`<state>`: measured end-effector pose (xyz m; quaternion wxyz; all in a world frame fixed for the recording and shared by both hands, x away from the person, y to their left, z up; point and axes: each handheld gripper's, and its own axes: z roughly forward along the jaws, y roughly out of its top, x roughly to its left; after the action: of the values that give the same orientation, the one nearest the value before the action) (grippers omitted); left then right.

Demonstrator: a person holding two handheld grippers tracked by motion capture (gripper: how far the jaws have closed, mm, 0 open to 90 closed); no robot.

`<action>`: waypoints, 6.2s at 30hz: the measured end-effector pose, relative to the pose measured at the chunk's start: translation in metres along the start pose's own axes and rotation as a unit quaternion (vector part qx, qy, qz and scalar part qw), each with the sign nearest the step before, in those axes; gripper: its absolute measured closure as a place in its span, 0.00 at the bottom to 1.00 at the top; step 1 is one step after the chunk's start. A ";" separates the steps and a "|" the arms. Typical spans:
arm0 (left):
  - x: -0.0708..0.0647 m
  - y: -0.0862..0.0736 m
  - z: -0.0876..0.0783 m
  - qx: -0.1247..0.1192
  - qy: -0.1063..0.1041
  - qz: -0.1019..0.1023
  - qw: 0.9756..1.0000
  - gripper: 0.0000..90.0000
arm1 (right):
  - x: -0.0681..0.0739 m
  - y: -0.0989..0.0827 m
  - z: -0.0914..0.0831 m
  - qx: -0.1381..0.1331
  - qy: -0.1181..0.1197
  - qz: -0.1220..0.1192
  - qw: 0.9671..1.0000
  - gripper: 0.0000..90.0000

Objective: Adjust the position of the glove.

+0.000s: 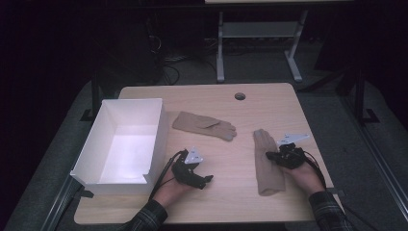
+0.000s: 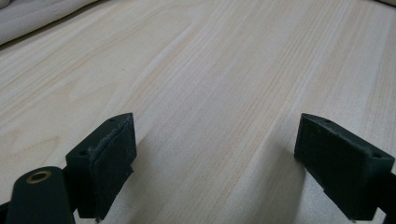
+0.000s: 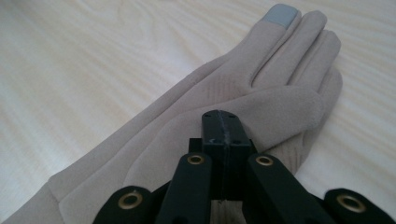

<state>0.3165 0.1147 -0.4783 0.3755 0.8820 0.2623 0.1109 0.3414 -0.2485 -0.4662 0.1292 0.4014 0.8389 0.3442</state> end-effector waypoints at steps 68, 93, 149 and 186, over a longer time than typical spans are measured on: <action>0.040 0.068 0.016 -0.022 0.009 -0.039 0.999 0.99 | -0.073 -0.026 -0.007 -0.039 -0.123 0.103 0.986 0.23; 0.062 0.098 0.094 -0.014 -0.023 -0.040 0.999 1.00 | -0.074 -0.026 -0.007 -0.041 -0.125 0.103 0.986 0.23; 0.068 0.084 0.038 -0.023 0.008 -0.077 0.997 1.00 | -0.074 -0.026 -0.006 -0.040 -0.125 0.102 0.986 0.23; 0.047 0.044 0.020 0.051 0.002 -0.104 0.993 1.00 | -0.074 -0.026 -0.006 -0.040 -0.124 0.102 0.986 0.23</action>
<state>0.3799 0.1029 -0.4604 0.3389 0.8677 0.3587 0.0590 0.3711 -0.3192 -0.4835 0.2124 0.5186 0.7567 0.3368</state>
